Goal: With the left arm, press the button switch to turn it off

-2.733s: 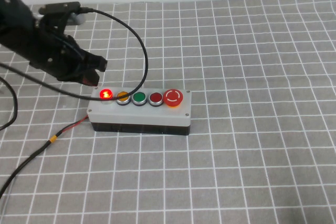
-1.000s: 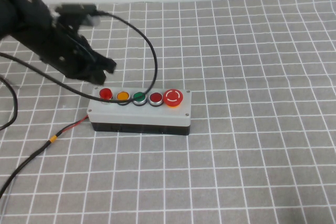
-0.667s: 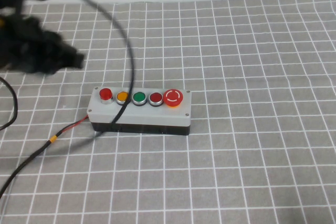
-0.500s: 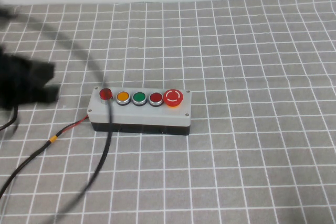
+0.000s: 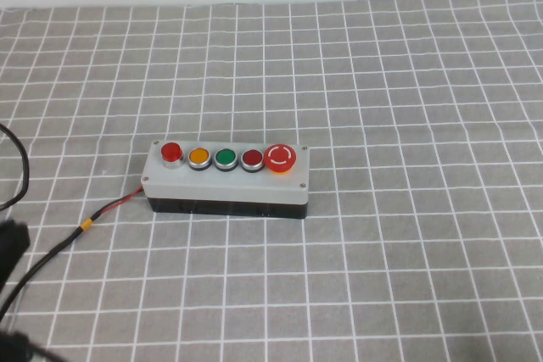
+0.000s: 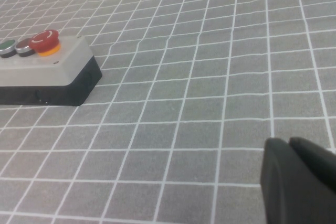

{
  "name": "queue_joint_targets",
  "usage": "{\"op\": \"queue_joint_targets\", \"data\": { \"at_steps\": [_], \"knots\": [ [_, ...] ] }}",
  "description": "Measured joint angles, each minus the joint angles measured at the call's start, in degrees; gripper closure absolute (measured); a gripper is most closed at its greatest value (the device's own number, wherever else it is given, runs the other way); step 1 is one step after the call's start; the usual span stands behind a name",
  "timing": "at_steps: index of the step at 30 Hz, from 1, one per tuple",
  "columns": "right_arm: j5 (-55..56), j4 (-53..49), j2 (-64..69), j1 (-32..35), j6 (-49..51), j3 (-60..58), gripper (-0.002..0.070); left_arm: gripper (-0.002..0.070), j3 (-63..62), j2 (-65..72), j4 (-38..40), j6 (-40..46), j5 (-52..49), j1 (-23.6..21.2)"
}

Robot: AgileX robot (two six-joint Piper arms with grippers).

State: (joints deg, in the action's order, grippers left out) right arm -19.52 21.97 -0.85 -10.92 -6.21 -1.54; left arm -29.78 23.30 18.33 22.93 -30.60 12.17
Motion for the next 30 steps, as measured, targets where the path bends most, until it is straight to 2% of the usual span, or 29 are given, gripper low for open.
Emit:
{"op": "queue_joint_targets", "data": {
  "at_steps": [12, 15, 19, 25, 30],
  "knots": [
    [0.0, 0.0, 0.0, 0.0, 0.0, 0.0, 0.0694, 0.0678, 3.1, -2.1, -2.2, 0.0, -2.5, 0.0],
    [0.0, 0.0, 0.0, 0.0, 0.0, 0.0, 0.0694, 0.0678, 3.3, -2.1, -2.2, 0.0, -1.7, 1.8],
    [0.0, 0.0, 0.0, 0.0, 0.0, 0.0, 0.0694, 0.0678, 5.6, -3.8, -2.0, 0.0, 3.8, 3.8],
    [0.0, 0.0, 0.0, 0.0, 0.0, 0.0, 0.0694, 0.0678, 13.0, -12.9, -2.2, 0.0, 15.0, 4.0],
    [0.0, 0.0, 0.0, 0.0, 0.0, 0.0, 0.0694, 0.0678, 20.4, -22.0, -6.3, -2.5, 23.7, 4.0]
  ]
}}
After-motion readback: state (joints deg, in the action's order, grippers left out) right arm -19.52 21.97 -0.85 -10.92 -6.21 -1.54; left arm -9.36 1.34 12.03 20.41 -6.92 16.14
